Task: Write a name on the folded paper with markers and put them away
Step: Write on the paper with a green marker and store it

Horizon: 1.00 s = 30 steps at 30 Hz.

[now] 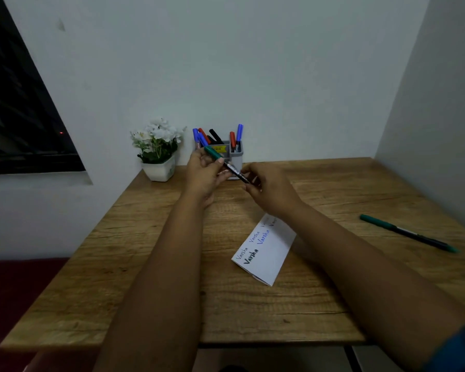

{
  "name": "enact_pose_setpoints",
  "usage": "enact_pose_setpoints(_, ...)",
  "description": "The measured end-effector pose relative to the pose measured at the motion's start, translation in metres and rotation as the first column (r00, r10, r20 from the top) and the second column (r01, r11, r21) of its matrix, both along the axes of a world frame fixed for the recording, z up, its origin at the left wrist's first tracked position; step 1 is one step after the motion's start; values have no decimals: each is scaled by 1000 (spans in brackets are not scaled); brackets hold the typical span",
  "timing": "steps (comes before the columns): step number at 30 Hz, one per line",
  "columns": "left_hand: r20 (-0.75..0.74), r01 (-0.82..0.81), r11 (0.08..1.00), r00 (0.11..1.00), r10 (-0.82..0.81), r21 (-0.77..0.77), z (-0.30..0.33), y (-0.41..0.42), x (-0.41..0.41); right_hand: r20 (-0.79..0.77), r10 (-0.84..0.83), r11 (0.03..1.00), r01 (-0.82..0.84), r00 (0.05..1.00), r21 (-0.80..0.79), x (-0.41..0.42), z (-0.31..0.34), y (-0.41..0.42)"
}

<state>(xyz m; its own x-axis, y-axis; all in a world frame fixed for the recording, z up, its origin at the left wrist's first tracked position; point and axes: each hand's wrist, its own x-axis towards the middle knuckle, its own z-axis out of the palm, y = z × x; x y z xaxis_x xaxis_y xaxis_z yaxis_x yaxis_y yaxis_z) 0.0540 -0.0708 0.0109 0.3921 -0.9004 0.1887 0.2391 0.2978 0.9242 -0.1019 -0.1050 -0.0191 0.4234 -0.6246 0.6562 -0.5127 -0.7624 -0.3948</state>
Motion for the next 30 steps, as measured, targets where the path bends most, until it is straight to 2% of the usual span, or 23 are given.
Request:
enact_pose_setpoints(2, 57, -44, 999, 997, 44, -2, -2, -4, 1, -83, 6, 1000, -8, 997, -26, 10, 6, 0)
enact_pose_setpoints(4, 199, -93, 995, 975, 96, -27, -5, -7, 6, -180, 1, 998, -13, 984, -62, 19, 13, 0)
enact_pose_setpoints(7, 371, -107, 992, 920, 125, -69, -8, -8, 11, -207, 30, 999, -33, 978, -11, 34, 19, -3)
enact_pose_setpoints(11, 349, -60, 994, 933, 88, -91, -12, -12, 17, -215, 66, 993, -44, 974, 106, 48, 23, -13)
enact_pose_setpoints(14, 258, -59, 992, 962, 86, -108, -16, -18, 22, -111, 124, 968, -96, 986, 232, 51, 32, -22)
enact_pose_setpoints(16, 179, -66, 993, 980, 83, -94, -17, -22, 20, -35, 107, 962, -95, 994, 257, 50, 40, -32)
enact_pose_setpoints(19, 186, -163, 981, 966, 181, -105, -20, -31, 19, 8, 54, 969, -54, 999, 242, 47, 54, -52)
enact_pose_setpoints(23, 223, -441, 885, 857, 465, -148, -25, -35, 25, 101, -36, 980, 16, 994, 199, 47, 69, -79)
enact_pose_setpoints(26, 196, -549, 830, 807, 557, -96, -32, -37, 27, 168, -63, 988, 38, 984, 149, 59, 71, -93)
enact_pose_setpoints(28, 252, -550, 832, 797, 549, -72, -39, -40, 21, 124, -39, 993, 25, 991, 117, 73, 68, -97)
enact_pose_setpoints(30, 348, -505, 856, 788, 508, -108, -43, -40, 12, -3, -60, 995, 60, 998, 76, 87, 62, -104)
